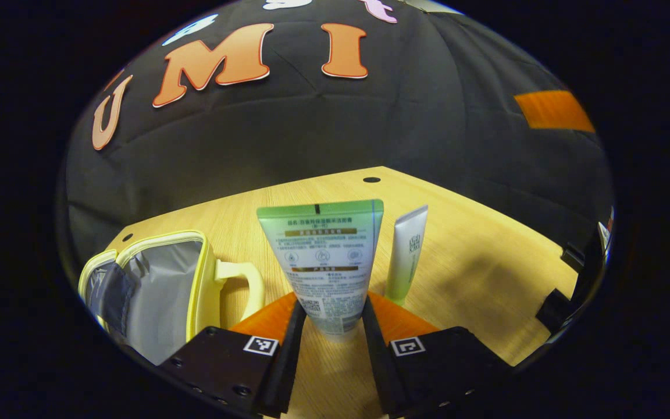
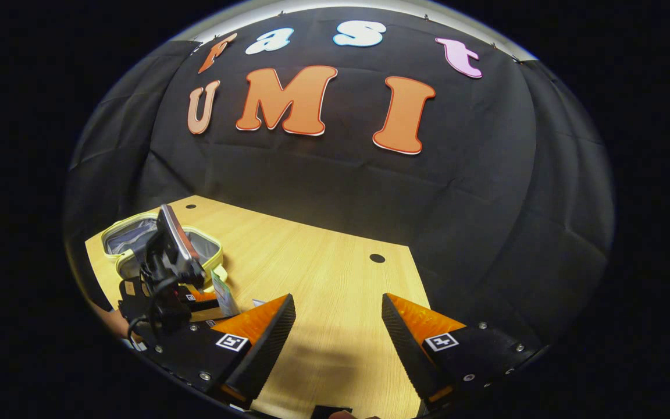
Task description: First open the suitcase, pack the skin care products into it, and then close the suitcase.
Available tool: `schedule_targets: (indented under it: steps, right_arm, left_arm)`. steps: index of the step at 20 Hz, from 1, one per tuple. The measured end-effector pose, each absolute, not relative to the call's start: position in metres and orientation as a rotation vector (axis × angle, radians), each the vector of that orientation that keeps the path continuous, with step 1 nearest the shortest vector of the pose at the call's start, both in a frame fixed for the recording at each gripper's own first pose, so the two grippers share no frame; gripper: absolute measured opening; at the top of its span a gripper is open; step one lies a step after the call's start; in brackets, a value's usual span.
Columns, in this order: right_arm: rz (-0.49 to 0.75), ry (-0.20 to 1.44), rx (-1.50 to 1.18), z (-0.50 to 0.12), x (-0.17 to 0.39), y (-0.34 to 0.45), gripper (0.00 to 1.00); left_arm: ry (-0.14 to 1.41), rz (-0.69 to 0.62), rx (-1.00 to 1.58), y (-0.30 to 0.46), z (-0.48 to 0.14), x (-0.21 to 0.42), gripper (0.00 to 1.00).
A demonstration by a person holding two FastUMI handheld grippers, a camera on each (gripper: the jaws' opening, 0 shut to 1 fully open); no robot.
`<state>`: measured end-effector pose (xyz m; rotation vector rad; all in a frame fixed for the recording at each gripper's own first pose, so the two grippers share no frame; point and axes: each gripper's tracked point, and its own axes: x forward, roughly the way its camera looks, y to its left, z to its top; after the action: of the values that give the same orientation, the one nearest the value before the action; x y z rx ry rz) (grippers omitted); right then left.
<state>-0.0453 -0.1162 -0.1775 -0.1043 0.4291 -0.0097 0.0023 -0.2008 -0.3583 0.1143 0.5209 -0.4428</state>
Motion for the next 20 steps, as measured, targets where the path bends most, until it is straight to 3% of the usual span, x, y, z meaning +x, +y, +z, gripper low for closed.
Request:
schedule_targets:
  steps: [10, 18, 20]
  right_arm:
    - [0.115, 0.555, -0.069, -0.236, -0.034, -0.075, 0.95]
    - [0.256, 0.724, 0.013, -0.300, -0.023, -0.019, 0.94]
    - [0.256, 0.758, 0.033, -0.313, -0.015, -0.016, 0.88]
  left_arm:
    - [0.431, -0.338, 0.008, -0.150, -0.247, 0.002, 0.55]
    - [0.453, -0.091, 0.091, -0.035, -0.220, -0.017, 0.55]
    - [0.478, -0.025, 0.105, -0.009, -0.219, -0.026, 0.55]
